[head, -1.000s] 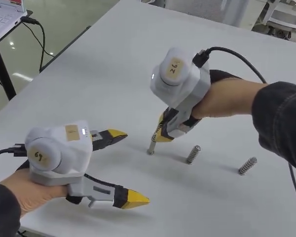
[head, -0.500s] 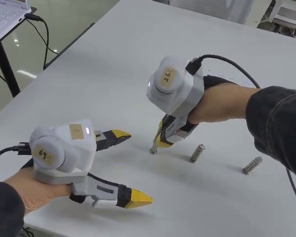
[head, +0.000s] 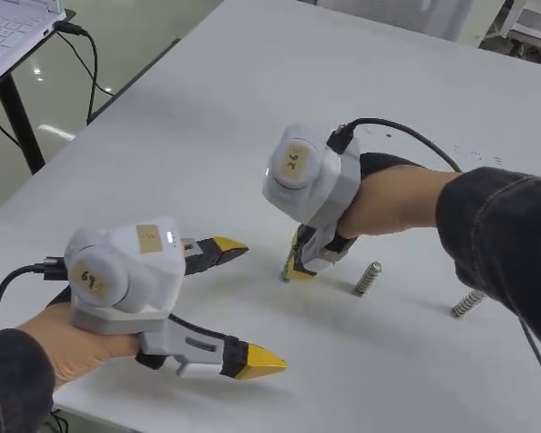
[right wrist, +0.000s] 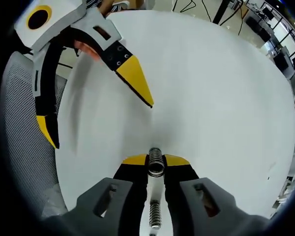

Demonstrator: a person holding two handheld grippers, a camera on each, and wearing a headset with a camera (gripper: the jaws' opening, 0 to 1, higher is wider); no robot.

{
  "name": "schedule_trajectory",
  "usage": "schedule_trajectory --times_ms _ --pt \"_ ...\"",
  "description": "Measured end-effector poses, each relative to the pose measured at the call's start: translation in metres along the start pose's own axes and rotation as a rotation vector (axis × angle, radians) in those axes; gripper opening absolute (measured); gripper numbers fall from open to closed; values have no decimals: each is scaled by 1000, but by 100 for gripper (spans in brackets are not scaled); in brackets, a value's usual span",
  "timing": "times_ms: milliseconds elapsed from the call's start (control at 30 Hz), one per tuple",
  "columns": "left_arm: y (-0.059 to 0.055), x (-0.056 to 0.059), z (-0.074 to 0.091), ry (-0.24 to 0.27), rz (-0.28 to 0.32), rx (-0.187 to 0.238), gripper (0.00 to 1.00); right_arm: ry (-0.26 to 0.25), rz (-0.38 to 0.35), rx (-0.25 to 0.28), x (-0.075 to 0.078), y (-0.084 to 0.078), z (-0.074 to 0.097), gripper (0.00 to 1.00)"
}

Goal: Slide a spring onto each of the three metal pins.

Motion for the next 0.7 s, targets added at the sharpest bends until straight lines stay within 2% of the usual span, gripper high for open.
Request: schedule_trajectory --times_ms 433,700 --pt "-1 0 0 1 11 -1 82 12 -26 -9 -1 -6 -12 14" --pt "-1 -1 1 3 16 -1 82 1 -56 17 0 -8 -9 20"
Point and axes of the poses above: the centre of the closed fingertips' face, and the gripper's own axes: z roughly backward along the fingers, x roughly to its right, y roughly out of its top, the point moved 6 cm from there along z, roughly backward along the fingers, and after that the axes turned 9 degrees about z, right-handed, at the moved point
